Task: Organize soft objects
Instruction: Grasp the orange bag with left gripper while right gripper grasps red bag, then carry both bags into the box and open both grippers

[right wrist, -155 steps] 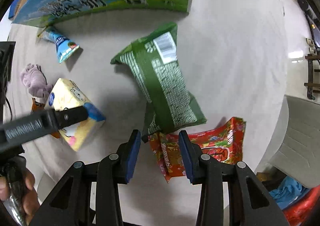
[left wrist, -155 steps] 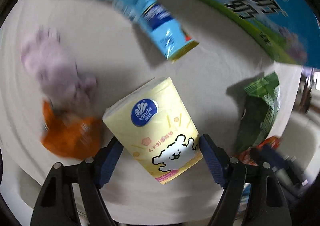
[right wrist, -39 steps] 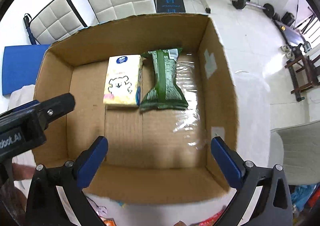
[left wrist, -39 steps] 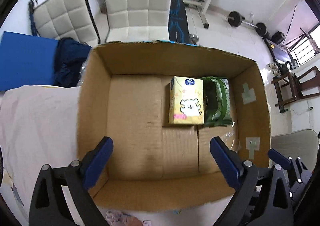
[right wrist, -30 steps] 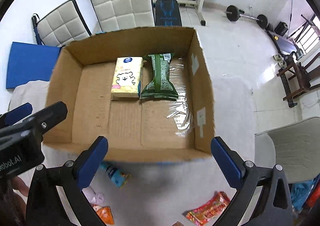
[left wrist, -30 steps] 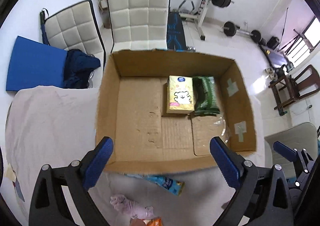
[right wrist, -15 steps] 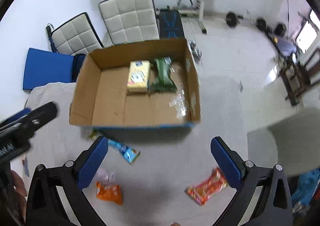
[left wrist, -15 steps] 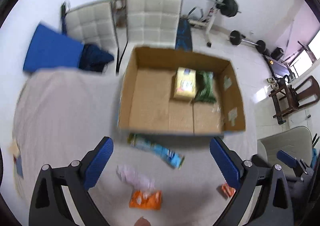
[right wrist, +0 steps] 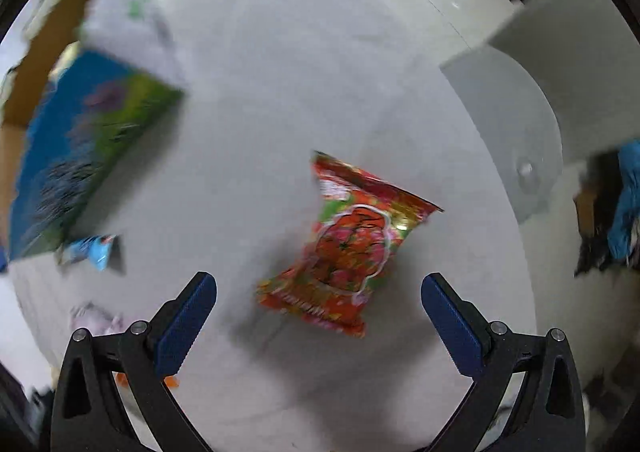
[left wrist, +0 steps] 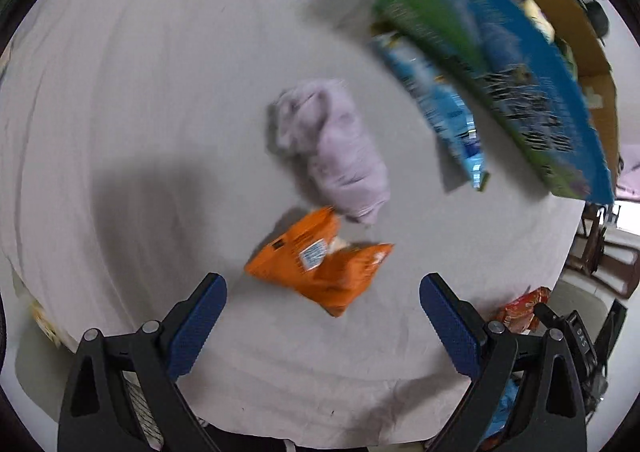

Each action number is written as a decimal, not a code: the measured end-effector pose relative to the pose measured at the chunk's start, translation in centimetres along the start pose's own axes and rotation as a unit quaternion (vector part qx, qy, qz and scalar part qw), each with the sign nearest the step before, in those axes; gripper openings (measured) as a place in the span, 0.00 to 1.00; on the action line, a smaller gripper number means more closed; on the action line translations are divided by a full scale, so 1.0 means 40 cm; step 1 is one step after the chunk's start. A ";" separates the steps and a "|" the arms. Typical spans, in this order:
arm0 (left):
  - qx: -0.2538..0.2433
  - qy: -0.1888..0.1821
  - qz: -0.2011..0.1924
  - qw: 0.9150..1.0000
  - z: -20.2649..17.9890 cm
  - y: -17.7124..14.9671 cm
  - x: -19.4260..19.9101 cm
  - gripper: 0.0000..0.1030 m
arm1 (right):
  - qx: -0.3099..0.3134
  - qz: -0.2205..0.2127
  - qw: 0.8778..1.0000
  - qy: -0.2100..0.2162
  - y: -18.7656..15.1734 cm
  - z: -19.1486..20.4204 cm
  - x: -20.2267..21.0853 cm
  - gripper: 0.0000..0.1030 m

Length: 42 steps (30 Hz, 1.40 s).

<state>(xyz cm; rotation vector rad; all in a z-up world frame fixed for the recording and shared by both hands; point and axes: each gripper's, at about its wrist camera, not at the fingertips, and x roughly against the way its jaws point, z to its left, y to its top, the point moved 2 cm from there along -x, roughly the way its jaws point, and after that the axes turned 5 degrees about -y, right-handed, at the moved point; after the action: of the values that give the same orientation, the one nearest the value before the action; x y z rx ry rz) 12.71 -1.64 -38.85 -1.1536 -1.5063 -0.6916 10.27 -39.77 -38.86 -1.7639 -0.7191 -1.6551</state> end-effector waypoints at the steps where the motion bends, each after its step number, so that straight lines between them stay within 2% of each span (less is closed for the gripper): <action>1: 0.010 -0.002 0.006 1.000 0.012 -0.003 -0.012 0.96 | -0.010 0.003 1.000 0.002 0.003 -0.007 -0.016 1.00; 3: 0.039 -0.021 0.027 0.999 0.036 -0.011 -0.041 0.96 | -0.026 0.005 1.000 -0.002 0.009 -0.015 -0.042 0.95; 6: 0.082 -0.047 0.053 0.994 0.068 -0.019 -0.085 0.96 | -0.042 0.032 0.999 -0.004 0.002 -0.027 -0.080 0.60; 10: 0.104 -0.059 0.066 0.991 0.084 -0.020 -0.135 0.96 | -0.019 0.030 0.999 -0.004 -0.019 -0.007 -0.083 0.54; 13: 0.094 -0.054 0.054 0.993 0.079 -0.013 -0.165 0.94 | 0.035 0.037 0.999 -0.002 -0.049 0.039 -0.083 0.53; 14: 0.081 -0.048 0.047 0.994 0.071 -0.008 -0.170 0.88 | 0.060 0.037 0.997 -0.006 -0.054 0.055 -0.088 0.52; 15: 0.059 -0.041 0.038 0.997 0.055 -0.002 -0.173 0.79 | 0.095 0.035 0.995 -0.013 -0.073 0.080 -0.086 0.52; 17: 0.006 -0.012 0.024 1.000 0.016 0.006 -0.169 0.75 | 0.167 0.032 0.985 -0.030 -0.112 0.126 -0.088 0.51; 18: -0.030 0.006 0.012 0.999 -0.013 0.004 -0.164 0.69 | 0.194 0.028 0.980 -0.037 -0.131 0.141 -0.088 0.51; 20: -0.100 0.036 0.001 0.994 -0.072 -0.010 -0.159 0.58 | 0.233 0.026 0.971 -0.047 -0.158 0.156 -0.095 0.51; 23: -0.202 0.075 -0.008 0.976 -0.174 -0.055 -0.168 0.57 | 0.242 0.023 0.969 -0.042 -0.167 0.153 -0.097 0.51; 25: -0.233 0.086 -0.005 0.969 -0.213 -0.074 -0.184 0.57 | 0.237 0.026 0.971 -0.031 -0.179 0.151 -0.101 0.52; 28: -0.243 0.093 -0.003 0.965 -0.236 -0.091 -0.208 0.59 | 0.223 0.026 0.974 -0.018 -0.164 0.136 -0.097 0.56; 31: -0.217 0.082 0.010 0.973 -0.228 -0.083 -0.232 0.60 | 0.203 0.032 0.979 -0.007 -0.135 0.139 -0.095 0.56; 33: -0.212 0.080 0.005 0.974 -0.227 -0.084 -0.237 0.60 | 0.194 0.040 0.980 -0.005 -0.128 0.126 -0.107 0.56; 36: -0.227 0.087 -0.001 0.970 -0.254 -0.084 -0.239 0.57 | 0.192 0.045 0.980 -0.021 -0.123 0.122 -0.134 0.56; 38: -0.238 0.092 -0.010 0.967 -0.296 -0.083 -0.226 0.56 | 0.202 0.033 0.978 -0.040 -0.120 0.142 -0.138 0.49; 42: -0.256 0.095 -0.029 0.962 -0.314 -0.105 -0.184 0.55 | 0.222 0.015 0.974 -0.052 -0.154 0.166 -0.110 0.46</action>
<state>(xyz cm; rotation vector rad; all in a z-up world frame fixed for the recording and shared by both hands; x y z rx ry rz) 13.51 -16.46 -41.89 -1.3799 -1.2345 -1.2466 9.81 -30.62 -43.08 -1.5345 -1.0152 -1.2632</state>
